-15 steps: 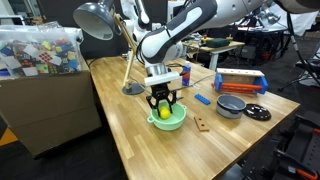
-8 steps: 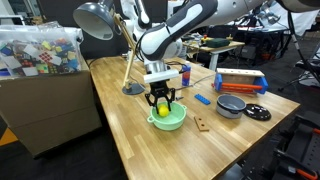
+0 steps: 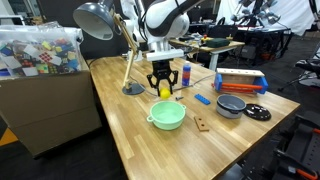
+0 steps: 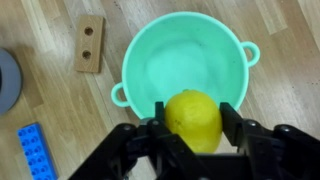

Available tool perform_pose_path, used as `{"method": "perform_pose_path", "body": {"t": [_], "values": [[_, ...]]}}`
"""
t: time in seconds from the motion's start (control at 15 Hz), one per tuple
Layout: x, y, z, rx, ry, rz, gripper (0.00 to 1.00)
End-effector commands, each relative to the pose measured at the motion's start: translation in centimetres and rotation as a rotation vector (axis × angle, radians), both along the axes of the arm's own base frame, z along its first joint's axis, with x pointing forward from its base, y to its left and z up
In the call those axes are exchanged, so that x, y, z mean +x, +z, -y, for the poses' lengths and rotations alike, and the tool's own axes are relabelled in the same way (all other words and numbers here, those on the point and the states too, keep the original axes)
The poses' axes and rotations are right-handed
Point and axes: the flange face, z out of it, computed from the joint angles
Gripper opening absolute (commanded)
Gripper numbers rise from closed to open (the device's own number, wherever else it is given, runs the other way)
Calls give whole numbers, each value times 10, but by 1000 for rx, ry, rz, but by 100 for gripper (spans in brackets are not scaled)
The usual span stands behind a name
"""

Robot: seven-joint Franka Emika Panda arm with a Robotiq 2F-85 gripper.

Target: Remove the lemon from the grey pot and place it inside the grey pot

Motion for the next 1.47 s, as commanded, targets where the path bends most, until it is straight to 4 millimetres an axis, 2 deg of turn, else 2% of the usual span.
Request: {"method": "perform_pose_path", "body": {"t": [0.0, 0.33, 0.6, 0.73, 0.8, 0.87, 1.4], "values": [[-15, 18, 27, -8, -91, 4, 31], [-35, 25, 79, -47, -289, -21, 31], [-65, 28, 101, -46, -423, -35, 31], [-80, 34, 103, -38, -455, -40, 31], [-64, 24, 98, -62, -405, -62, 31], [-68, 27, 99, -63, -406, -62, 56], [-66, 22, 98, -65, -405, -66, 56]]}}
